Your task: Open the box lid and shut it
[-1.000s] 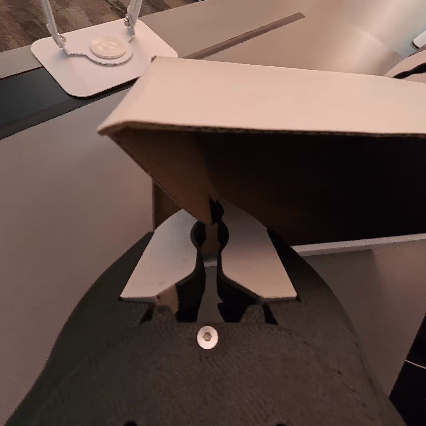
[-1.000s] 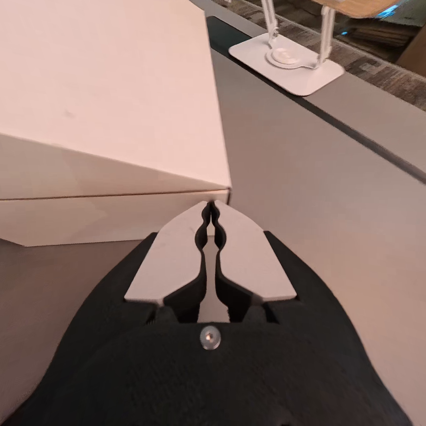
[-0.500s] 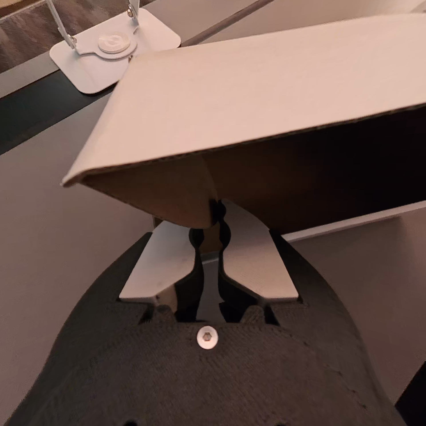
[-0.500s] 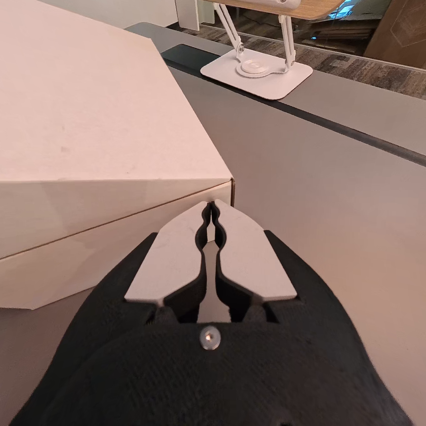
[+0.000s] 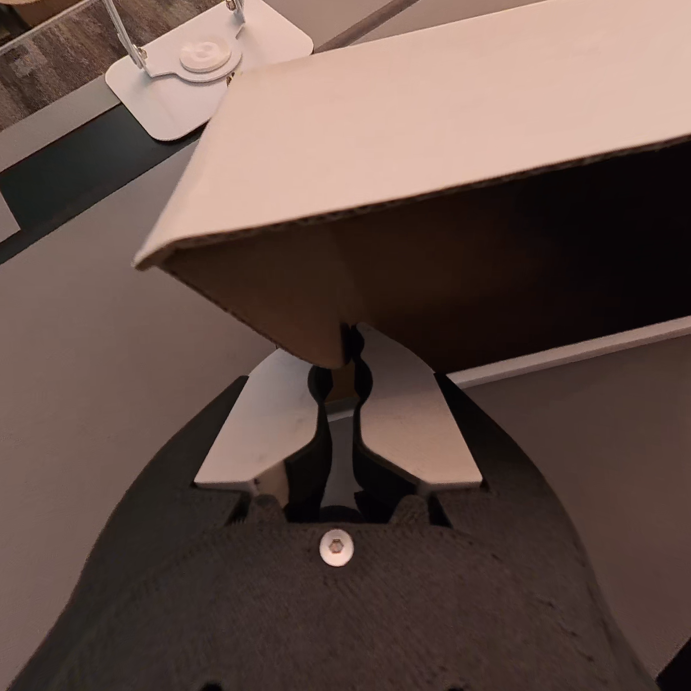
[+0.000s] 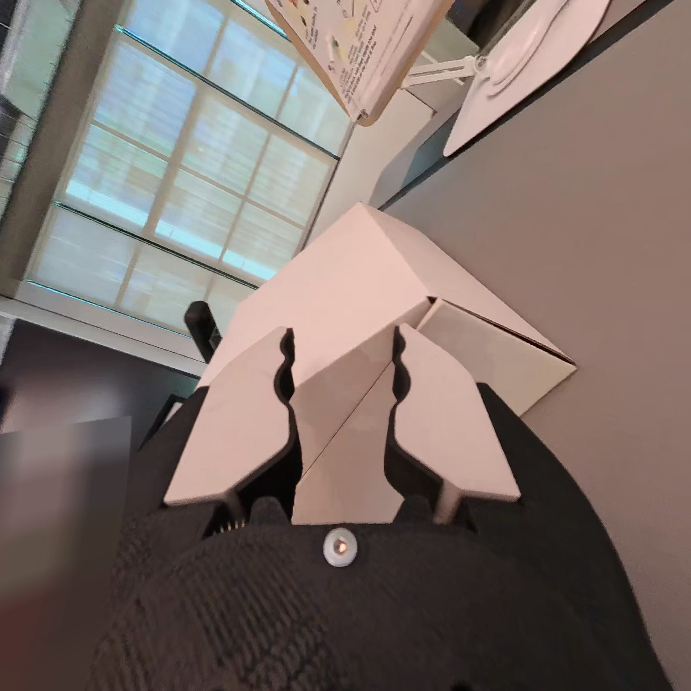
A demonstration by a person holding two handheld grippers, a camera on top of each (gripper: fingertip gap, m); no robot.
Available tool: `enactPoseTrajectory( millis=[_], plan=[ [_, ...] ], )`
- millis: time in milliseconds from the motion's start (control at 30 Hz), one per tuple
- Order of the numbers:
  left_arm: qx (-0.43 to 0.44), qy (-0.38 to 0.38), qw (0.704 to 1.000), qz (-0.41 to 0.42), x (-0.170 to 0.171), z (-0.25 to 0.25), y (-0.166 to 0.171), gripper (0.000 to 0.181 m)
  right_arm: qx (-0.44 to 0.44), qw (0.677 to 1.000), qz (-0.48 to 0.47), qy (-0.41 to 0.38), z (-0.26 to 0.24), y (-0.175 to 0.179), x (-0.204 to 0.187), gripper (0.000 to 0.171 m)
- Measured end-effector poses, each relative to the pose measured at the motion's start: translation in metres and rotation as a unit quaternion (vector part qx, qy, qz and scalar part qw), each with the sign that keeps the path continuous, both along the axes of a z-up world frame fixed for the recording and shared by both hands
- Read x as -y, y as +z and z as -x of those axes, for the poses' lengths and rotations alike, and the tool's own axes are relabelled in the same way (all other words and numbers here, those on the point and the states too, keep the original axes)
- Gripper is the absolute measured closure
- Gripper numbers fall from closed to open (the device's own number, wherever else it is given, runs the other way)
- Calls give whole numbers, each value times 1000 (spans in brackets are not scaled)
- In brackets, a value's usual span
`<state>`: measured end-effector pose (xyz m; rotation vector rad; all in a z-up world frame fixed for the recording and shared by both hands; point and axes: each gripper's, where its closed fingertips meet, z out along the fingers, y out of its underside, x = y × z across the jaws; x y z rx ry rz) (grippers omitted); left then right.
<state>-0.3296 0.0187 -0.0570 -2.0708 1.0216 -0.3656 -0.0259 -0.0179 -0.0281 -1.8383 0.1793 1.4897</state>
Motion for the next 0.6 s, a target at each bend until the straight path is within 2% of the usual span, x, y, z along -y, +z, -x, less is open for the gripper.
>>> enactPoseTrajectory(
  millis=[267,400,467,600],
  plan=[
    [-13,-2,1000,-6,2,1,-1,174,192,981,16,9,7,-4,5,113],
    [-10,-3,1000,-9,3,0,-1,175,234,972,7,-32,-12,3,5,112],
    [-15,-5,1000,-10,4,-1,-2,175,250,967,30,-43,-22,-1,2,106],
    [-16,-19,1000,-7,7,-6,-2,175,224,971,85,12,-7,-15,-3,97]
  ],
)
